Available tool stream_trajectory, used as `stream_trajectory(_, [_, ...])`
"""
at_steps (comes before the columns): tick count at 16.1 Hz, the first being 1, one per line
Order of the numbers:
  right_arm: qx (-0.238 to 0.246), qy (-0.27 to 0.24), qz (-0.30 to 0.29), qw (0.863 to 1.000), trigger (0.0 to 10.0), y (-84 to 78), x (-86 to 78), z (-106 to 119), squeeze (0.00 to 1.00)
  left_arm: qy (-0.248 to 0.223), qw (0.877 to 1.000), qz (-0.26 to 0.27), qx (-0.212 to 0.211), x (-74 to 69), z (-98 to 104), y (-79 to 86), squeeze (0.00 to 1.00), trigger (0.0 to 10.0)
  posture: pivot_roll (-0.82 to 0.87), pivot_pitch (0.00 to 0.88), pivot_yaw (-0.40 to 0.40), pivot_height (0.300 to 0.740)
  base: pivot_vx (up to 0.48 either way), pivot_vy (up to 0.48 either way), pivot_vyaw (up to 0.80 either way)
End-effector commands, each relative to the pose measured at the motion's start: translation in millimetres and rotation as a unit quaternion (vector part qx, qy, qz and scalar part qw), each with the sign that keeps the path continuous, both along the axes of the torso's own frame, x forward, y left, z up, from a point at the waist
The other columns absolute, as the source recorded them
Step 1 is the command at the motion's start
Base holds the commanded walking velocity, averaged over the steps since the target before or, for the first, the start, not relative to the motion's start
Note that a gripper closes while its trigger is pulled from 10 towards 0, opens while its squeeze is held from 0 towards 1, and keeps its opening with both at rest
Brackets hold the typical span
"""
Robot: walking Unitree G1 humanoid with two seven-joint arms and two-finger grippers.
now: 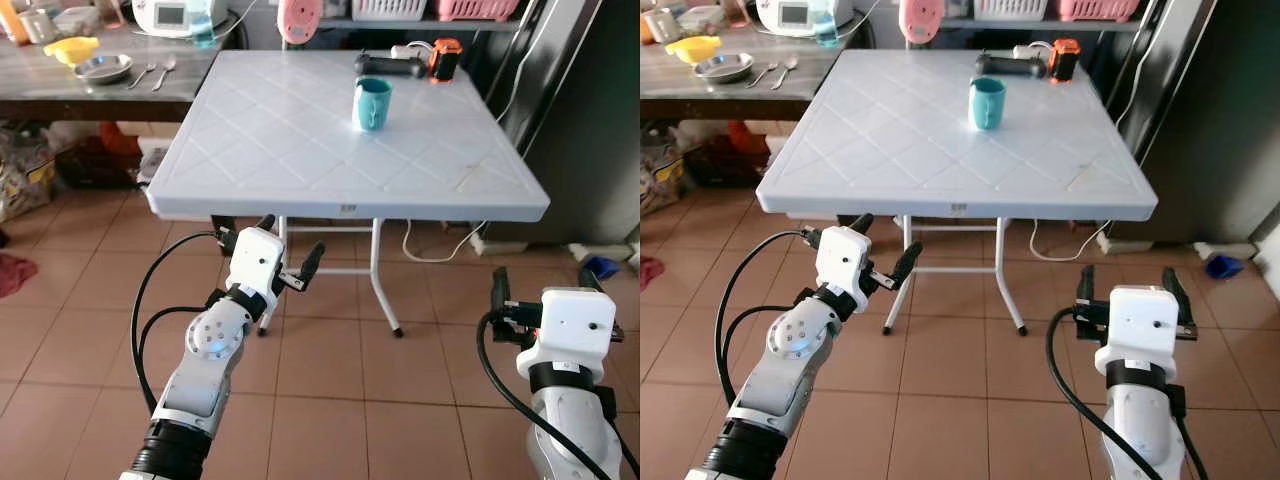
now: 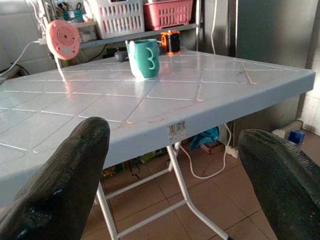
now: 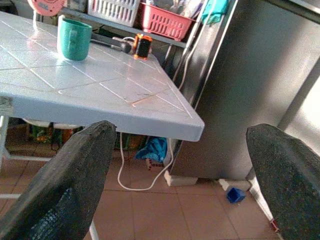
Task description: Setting the table
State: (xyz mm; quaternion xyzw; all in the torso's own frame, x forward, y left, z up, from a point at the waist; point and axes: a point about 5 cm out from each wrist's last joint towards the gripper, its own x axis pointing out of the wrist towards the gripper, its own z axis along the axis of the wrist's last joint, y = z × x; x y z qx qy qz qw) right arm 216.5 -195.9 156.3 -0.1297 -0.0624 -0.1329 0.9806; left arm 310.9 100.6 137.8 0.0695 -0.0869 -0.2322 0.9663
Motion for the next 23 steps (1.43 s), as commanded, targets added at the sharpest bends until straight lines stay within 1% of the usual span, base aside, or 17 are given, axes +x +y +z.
stream_trajectory(1, [-0.001,-0.004,0.006,1.000,10.0,2.7,0.5,1.7,0.00,-0.012,1.000,-0.002,0.002,0.9,6.3,0.9,0.00,10.0,0.03,0.101,-0.005,0.740,0.405,0.000,0.00])
stream_trajectory(8, [-0.002,-0.005,0.007,1.000,10.0,3.3,1.5,1.0,0.00,-0.011,1.000,-0.003,0.004,1.9,5.7,1.1,0.00,10.0,0.03,0.097,-0.002,0.740,0.417,0.000,0.00])
stream_trajectory(17, [-0.003,-0.004,0.009,1.000,10.0,4.3,0.4,0.4,0.00,-0.006,1.000,-0.011,0.002,-1.3,3.1,-1.1,0.00,10.0,0.03,0.104,-0.004,0.740,0.416,0.000,0.00])
stream_trajectory(23, [-0.004,-0.003,0.009,1.000,10.0,4.2,0.7,0.6,0.00,-0.004,1.000,-0.018,0.003,-2.3,2.9,-5.2,0.00,10.0,0.02,0.104,-0.004,0.740,0.412,0.000,0.00])
